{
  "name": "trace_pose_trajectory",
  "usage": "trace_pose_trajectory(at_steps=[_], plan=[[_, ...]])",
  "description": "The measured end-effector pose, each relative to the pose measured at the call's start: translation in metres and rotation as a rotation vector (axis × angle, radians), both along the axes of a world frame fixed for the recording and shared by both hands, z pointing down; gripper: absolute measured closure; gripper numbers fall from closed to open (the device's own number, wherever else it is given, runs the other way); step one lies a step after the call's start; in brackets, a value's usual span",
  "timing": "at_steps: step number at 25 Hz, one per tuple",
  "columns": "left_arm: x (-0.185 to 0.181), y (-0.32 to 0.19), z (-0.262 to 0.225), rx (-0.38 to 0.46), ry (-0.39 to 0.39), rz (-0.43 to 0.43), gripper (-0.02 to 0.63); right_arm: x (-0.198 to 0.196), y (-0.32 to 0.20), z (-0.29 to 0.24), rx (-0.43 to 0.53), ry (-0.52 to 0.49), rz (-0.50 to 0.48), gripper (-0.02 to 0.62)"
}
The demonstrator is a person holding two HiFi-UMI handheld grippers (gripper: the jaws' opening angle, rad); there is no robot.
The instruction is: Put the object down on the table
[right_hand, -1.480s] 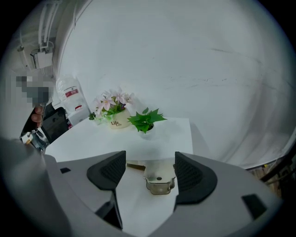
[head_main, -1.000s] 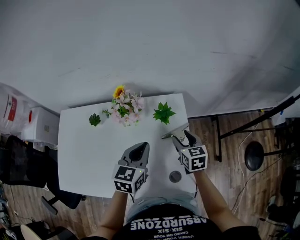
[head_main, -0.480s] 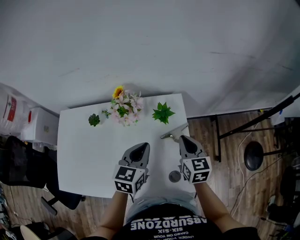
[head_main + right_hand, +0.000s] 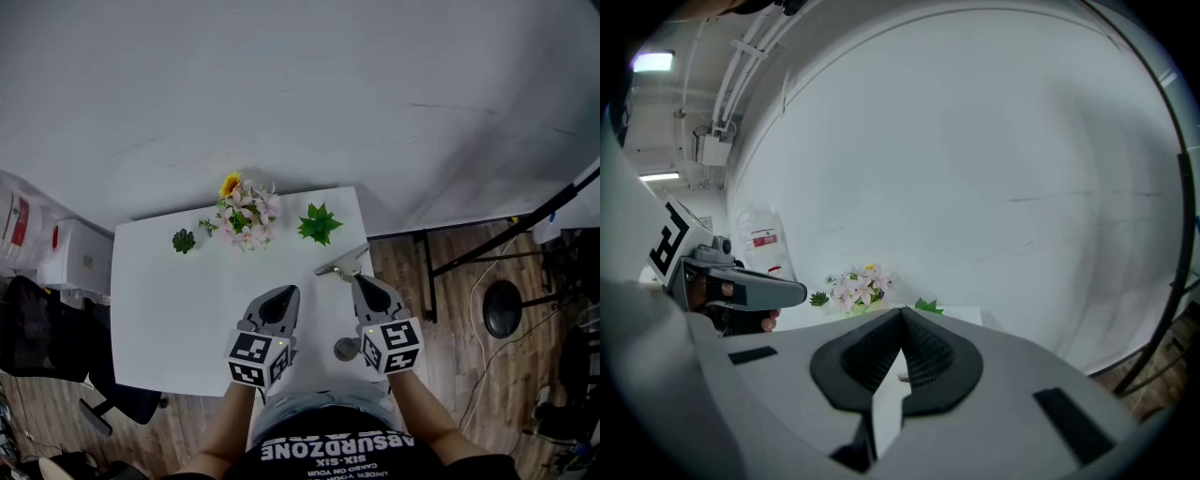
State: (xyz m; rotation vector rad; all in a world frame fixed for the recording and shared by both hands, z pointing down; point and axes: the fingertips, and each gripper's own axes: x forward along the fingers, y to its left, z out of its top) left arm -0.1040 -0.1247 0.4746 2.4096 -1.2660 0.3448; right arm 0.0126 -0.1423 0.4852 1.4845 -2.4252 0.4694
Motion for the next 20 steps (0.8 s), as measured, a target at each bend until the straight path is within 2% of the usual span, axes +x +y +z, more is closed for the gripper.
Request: trace_pose_trajectory(at_steps=[20], plan=[[0.012,0.016,-0.007,0.027,0.01,0.034,0.601,0.001,0.023,-0.005,-0.005,0.026,-0.01,0.598]])
